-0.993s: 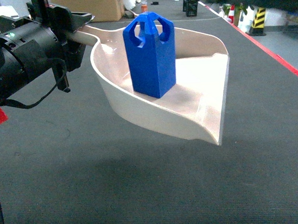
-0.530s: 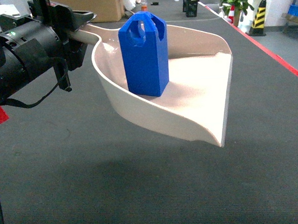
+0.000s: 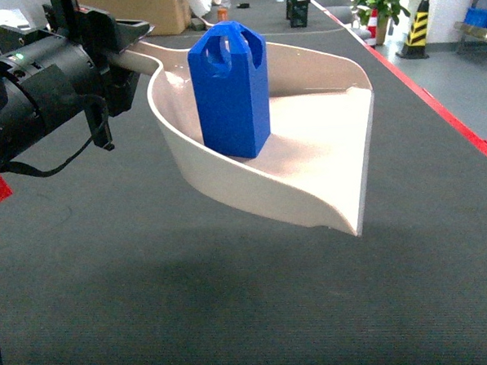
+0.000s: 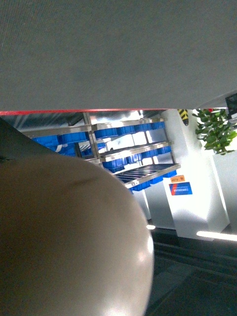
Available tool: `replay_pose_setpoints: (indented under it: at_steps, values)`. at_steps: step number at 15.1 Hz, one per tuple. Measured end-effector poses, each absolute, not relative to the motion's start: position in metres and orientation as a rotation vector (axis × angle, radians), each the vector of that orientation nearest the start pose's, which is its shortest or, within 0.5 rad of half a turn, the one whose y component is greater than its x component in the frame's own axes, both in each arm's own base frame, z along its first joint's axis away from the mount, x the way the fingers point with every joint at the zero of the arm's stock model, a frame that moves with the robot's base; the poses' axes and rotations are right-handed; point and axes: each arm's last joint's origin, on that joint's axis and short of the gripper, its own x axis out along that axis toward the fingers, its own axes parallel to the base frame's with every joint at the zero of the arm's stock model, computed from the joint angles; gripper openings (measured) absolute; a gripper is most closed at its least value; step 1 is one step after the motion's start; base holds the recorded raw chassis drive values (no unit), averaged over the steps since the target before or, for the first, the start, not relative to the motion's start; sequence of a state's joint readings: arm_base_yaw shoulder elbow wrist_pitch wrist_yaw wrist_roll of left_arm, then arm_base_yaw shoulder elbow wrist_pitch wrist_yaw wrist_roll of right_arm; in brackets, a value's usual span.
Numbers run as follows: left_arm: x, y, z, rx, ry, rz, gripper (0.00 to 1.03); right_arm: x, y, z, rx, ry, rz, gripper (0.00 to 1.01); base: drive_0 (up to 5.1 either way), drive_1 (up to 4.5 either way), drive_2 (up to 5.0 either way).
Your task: Place part in tray to right shelf
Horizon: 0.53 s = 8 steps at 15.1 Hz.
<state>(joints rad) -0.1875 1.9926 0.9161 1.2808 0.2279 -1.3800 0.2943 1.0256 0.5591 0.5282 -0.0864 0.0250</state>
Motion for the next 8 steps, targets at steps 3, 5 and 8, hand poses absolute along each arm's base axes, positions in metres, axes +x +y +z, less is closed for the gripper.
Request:
replay_pose_setpoints:
  at_steps: [3,5,8]
  values:
    - [0.3827,-0.0808,0.1769,-1.350,0.114,-0.493,0.13,0.2149,0.0677,0.2786,0.031,-0.057,0.381,0.98,5.0,-2.45,-2.5]
    - [0.3826,-0.0806,0.1759,-1.350,0.120,-0.486,0.13,0.2149,0.0678,0.2784,0.031,-0.055,0.381,0.98,4.9,-2.50,-2.5]
    - [0.3826,-0.0806,0.1762,-1.350,0.118,-0.489,0.13,0.2149,0.0678,0.2786,0.031,-0.057,0.382,0.98,4.9,-2.43,-2.4]
